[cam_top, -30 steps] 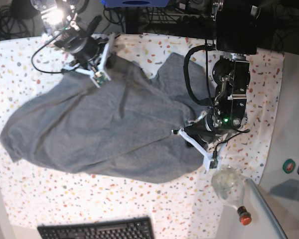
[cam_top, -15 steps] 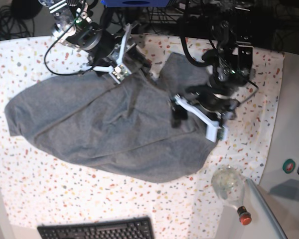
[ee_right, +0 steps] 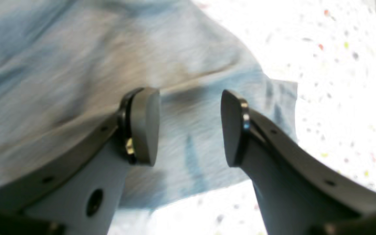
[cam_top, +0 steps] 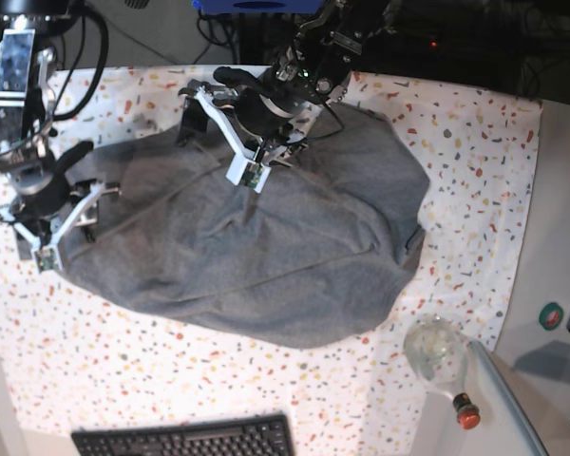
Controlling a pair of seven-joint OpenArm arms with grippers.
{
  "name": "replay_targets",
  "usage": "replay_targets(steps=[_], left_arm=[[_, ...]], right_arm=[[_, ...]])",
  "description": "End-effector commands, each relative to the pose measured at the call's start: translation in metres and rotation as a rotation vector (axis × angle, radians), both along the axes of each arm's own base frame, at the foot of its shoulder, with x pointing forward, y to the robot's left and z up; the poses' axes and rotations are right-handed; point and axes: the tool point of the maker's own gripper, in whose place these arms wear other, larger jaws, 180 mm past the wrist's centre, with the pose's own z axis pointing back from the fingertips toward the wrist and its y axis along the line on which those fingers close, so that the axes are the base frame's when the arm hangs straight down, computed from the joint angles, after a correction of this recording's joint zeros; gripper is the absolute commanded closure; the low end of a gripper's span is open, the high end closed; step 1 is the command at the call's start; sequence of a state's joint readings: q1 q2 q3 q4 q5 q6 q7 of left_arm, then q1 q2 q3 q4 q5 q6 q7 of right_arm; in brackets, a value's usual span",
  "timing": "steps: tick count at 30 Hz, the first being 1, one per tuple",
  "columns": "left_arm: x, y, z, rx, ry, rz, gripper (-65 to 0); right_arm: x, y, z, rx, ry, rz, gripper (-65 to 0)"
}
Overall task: Layout the t-shirt on the table in an organized manner, then fold the t-shirt properly
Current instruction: 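Lay the shirt down and regrasp its edges with both grippers, then drag the shirt with both grippers to spread it across the cloth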
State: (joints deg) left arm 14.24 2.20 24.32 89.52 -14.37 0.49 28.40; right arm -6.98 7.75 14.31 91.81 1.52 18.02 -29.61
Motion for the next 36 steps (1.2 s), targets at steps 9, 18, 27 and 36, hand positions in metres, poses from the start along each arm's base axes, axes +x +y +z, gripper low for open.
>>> replay_targets(steps=[9, 18, 27, 36], left_arm=[[0.020, 0.037, -0.048, 0.135, 0.052, -0.003, -12.2], [0.003, 0.087, -0.088, 0.280, 0.171, -0.029, 0.0], [0.020, 0.167, -0.083, 0.354, 0.186, 0.130, 0.0], [0.075, 0.183, -0.067, 0.388, 0.118, 0.151, 0.0]], right_arm=[[0.075, -0.009, -0.002, -0.013, 0.010, 0.042, -28.7], [0.120, -0.027, -0.023, -0.072, 0.132, 0.011, -29.0], [0.093, -0.013, -0.076, -0.098, 0.258, 0.059, -28.7], [0.024, -0.031, -0.107, -0.104, 0.312, 0.009, 0.0]])
